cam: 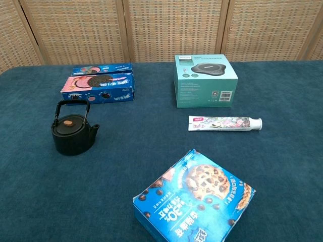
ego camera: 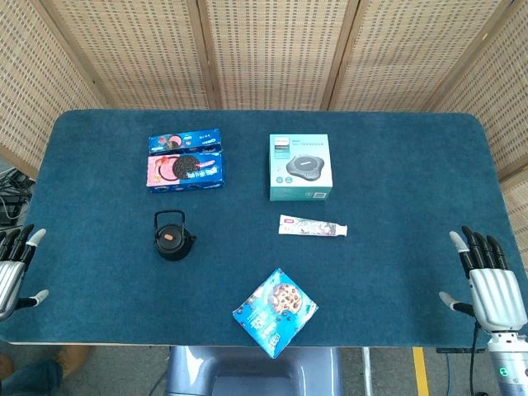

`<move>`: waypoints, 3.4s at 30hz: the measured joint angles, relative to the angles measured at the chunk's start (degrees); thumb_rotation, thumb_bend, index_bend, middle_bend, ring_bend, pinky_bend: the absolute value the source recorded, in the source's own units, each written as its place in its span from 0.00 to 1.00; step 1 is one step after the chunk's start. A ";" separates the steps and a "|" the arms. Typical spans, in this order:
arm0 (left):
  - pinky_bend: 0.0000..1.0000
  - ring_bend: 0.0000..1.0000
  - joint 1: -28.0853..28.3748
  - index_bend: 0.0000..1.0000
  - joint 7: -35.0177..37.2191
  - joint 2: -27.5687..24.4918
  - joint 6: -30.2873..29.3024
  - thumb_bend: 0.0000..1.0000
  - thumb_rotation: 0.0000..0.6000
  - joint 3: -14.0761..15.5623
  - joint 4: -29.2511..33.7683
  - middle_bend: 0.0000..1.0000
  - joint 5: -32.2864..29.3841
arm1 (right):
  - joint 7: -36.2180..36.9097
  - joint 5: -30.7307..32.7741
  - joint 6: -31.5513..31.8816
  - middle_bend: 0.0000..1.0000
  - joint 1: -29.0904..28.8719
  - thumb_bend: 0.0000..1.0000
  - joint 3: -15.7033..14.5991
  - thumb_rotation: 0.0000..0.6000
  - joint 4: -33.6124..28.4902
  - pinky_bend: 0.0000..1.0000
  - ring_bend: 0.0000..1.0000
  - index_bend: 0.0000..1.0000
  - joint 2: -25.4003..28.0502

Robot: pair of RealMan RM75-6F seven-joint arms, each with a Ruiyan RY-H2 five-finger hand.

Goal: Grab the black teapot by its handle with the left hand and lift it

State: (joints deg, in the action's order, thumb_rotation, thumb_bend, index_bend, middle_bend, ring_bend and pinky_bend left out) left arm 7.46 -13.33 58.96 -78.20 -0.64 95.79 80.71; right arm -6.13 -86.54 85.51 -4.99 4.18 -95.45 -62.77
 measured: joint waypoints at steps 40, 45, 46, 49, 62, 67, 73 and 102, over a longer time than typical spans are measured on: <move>0.00 0.00 36.49 0.00 13.10 8.70 51.38 0.00 1.00 -11.13 -7.60 0.00 -36.07 | 2.29 4.24 -3.32 0.00 -1.09 0.00 1.20 1.00 2.23 0.00 0.00 0.00 -0.31; 0.00 0.00 39.25 0.00 16.13 10.14 54.71 0.00 1.00 -10.42 -10.21 0.00 -38.54 | 1.92 4.29 -3.46 0.00 -1.19 0.00 1.14 1.00 2.26 0.00 0.00 0.00 -0.53; 0.00 0.00 39.60 0.00 16.21 10.22 54.85 0.00 1.00 -10.10 -10.41 0.00 -38.64 | 1.88 4.32 -3.46 0.00 -1.19 0.00 1.14 1.00 2.27 0.00 0.00 0.00 -0.55; 0.00 0.00 40.44 0.00 16.46 10.26 54.75 0.00 1.00 -9.22 -10.61 0.00 -38.88 | 1.85 4.41 -3.55 0.00 -1.22 0.00 1.13 1.00 2.31 0.00 0.00 0.00 -0.58; 0.00 0.19 40.91 0.00 20.35 6.77 56.25 0.00 1.00 -8.74 -7.39 0.19 -37.23 | 1.54 3.91 -3.14 0.00 -1.15 0.00 0.95 1.00 1.91 0.00 0.00 0.00 -0.54; 0.00 0.20 39.99 0.00 23.35 4.82 57.46 0.00 1.00 -10.13 -5.53 0.19 -35.29 | 1.39 3.76 -2.97 0.00 -1.10 0.00 0.89 1.00 1.75 0.00 0.00 0.00 -0.53; 0.00 0.20 36.72 0.00 27.45 2.05 57.69 0.00 1.00 -13.41 -1.97 0.20 -29.58 | 1.22 3.63 -2.89 0.00 -1.09 0.00 0.84 1.00 1.57 0.00 0.00 0.00 -0.52; 0.00 0.20 28.67 0.33 25.64 -11.51 53.66 0.00 1.00 -10.63 16.48 0.21 0.16 | 1.50 2.81 -2.22 0.00 -0.82 0.00 0.59 1.00 0.66 0.00 0.00 0.00 -0.04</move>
State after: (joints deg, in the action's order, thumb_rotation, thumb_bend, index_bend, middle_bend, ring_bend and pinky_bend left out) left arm 36.13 12.31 47.46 -24.55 -11.27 112.28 80.88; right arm -4.63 -83.72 83.29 -5.81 4.76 -94.79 -62.81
